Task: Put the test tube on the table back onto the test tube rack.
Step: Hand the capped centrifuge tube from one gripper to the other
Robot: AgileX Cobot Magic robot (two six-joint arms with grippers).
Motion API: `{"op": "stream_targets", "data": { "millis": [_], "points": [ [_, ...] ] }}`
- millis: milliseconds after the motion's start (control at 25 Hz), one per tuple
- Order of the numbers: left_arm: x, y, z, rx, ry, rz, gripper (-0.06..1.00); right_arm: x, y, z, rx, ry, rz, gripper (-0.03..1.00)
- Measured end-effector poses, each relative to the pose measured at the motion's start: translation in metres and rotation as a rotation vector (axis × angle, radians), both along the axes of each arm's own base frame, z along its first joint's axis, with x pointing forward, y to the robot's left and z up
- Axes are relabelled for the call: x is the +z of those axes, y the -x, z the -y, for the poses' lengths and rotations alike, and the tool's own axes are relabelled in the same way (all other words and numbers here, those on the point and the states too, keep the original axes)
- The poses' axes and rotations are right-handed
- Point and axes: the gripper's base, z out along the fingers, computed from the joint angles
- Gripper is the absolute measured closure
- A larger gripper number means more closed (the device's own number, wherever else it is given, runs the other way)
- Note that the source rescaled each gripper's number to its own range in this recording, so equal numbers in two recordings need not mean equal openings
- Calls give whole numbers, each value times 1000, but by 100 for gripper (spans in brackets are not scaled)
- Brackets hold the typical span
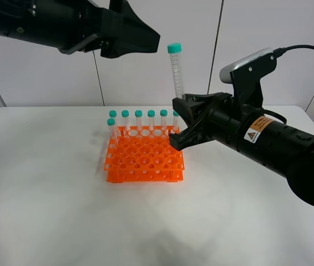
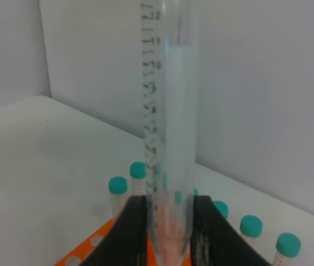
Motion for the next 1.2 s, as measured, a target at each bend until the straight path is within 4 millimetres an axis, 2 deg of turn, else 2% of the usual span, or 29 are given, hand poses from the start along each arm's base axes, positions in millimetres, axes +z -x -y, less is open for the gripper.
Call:
{"op": "stream_targets", "data": {
  "millis": [360, 720, 960, 1000, 1080, 1200],
  "points": [
    [-15, -13, 35, -91, 69, 46, -6, 0, 0, 0, 0, 0, 0, 96],
    [-35, -41, 50, -51, 45, 29, -6, -3, 1, 0, 3, 21, -30, 96],
    [-45, -46, 55, -59, 30, 3, -5, -4, 1, 0, 5, 26, -35, 96],
    [-44, -46, 56, -63, 30, 2, -3, -4, 1, 0, 7, 28, -34, 96],
    [-43, -46, 56, -69, 35, -1, 10, -4, 1, 0, 7, 27, -34, 96],
    [-42, -45, 57, -63, 62, -17, 49, -4, 1, 0, 7, 27, -34, 96]
  ]
}}
